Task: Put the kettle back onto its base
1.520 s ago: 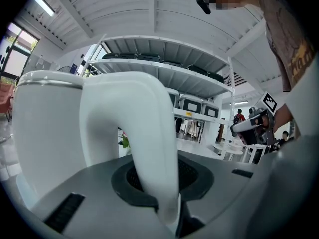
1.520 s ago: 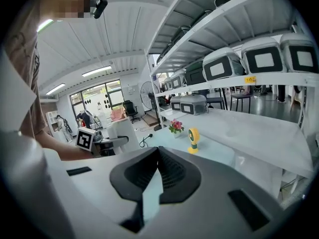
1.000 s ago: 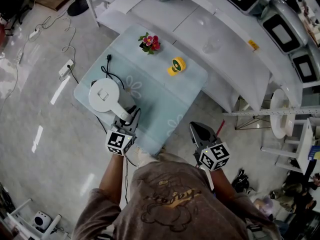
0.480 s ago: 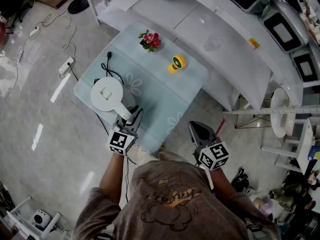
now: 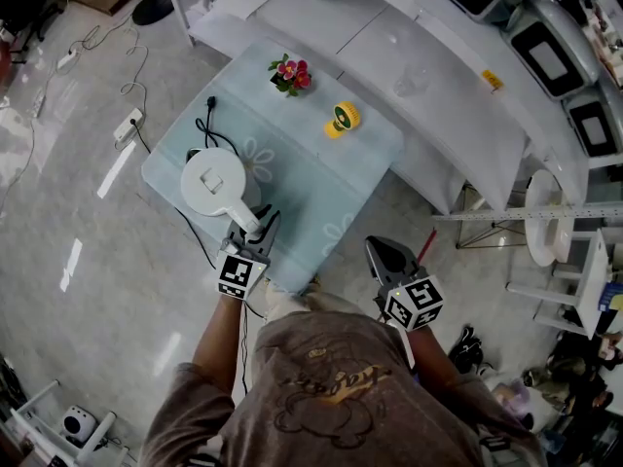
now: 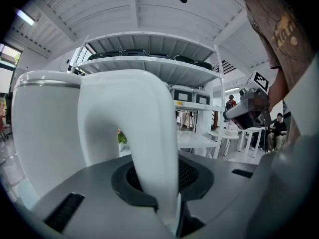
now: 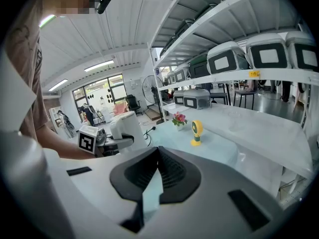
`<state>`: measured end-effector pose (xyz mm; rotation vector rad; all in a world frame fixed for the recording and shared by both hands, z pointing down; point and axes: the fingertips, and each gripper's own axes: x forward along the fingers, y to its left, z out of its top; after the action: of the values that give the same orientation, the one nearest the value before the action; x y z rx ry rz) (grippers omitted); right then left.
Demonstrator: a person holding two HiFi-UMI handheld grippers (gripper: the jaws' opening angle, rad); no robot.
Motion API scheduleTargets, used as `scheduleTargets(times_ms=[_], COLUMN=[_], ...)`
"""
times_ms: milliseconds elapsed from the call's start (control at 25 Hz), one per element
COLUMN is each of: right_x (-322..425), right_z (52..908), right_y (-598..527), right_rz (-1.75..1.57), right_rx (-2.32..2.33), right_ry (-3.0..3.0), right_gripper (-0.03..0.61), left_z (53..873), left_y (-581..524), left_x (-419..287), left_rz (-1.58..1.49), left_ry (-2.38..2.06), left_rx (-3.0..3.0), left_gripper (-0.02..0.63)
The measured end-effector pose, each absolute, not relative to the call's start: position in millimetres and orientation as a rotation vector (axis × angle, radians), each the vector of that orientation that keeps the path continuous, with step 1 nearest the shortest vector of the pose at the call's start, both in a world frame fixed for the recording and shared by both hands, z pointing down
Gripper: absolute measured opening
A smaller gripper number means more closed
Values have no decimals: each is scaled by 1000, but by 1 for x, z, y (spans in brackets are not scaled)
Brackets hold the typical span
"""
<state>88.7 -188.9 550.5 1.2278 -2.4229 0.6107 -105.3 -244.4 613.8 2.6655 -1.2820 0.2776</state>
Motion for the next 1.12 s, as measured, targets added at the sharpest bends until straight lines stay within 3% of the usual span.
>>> scheduleTargets(times_ms=[520,840,1120], right_x=[96,84,67], right_z=[558,560,557], right_y=[-172,-164,-171], right_rz=[622,620,589], right_rx=[1218,1165,1093], right_ry=[-2414,-2448,-2519], right_gripper=[0,0,0], left_z=[633,642,616], left_y=[-233,-213,-189], left_x=[-101,-111,-141], left_rz=[362,409,394], left_ry=[-1322,-1300,-1381], left_rx=[2617,2535,2441], left_gripper=[94,216,222])
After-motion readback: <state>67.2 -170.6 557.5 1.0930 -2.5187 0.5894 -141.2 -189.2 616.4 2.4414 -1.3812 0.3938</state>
